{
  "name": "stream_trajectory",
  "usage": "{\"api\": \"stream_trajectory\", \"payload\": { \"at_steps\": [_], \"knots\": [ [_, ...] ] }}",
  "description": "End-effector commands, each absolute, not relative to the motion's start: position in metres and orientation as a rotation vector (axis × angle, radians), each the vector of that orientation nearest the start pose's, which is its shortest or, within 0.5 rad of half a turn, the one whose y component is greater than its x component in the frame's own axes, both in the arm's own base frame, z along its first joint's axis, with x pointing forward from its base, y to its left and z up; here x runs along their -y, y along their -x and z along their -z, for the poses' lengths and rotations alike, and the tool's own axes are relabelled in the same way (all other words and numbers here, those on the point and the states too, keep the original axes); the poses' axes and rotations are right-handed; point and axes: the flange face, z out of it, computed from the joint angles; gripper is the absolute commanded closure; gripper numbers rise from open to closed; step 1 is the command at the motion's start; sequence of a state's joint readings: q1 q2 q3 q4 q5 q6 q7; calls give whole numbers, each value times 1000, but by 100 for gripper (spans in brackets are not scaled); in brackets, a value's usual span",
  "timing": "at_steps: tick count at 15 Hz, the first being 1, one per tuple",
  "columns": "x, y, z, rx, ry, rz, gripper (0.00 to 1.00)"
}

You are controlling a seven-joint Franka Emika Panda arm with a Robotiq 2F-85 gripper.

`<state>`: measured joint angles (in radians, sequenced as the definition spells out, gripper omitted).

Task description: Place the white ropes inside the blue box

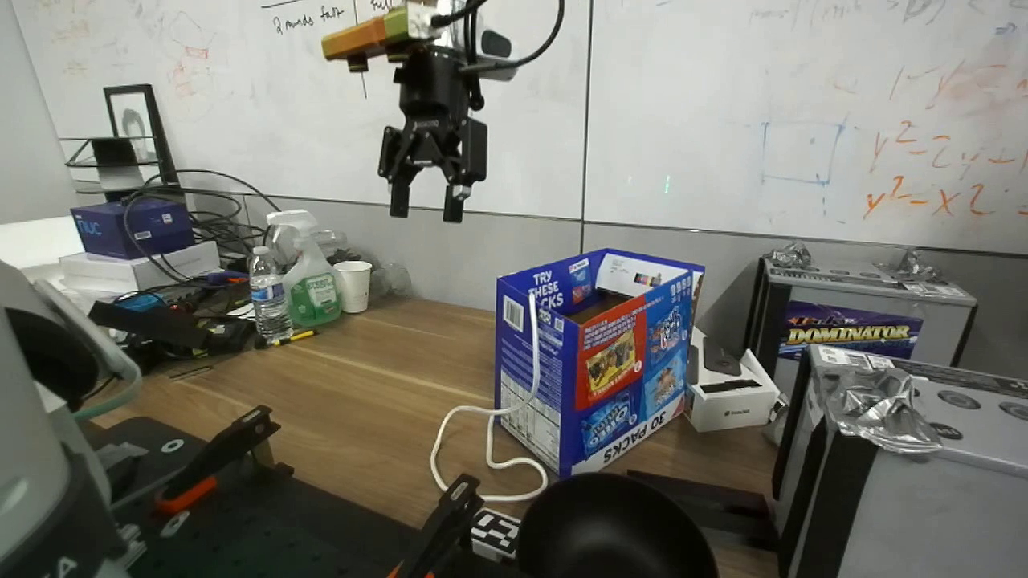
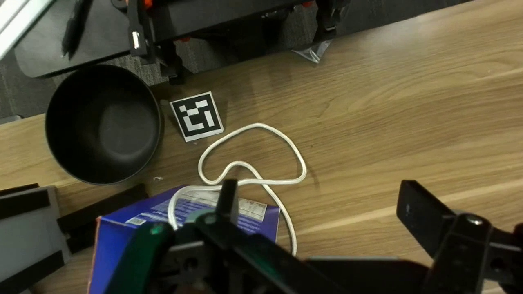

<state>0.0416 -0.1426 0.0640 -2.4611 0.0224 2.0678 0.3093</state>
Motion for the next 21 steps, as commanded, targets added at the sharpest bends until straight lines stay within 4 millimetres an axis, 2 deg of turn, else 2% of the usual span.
{"api": "stream_trajectory", "payload": {
  "at_steps": [1, 5, 11, 21],
  "knots": [
    [-56, -410, -288, -300, 3153, -271, 0],
    [-58, -412, -236, -348, 3159, -185, 0],
    [-65, -424, -174, -410, 3178, -141, 0],
    [-91, -411, -105, -456, 3167, -200, 0]
  ]
}}
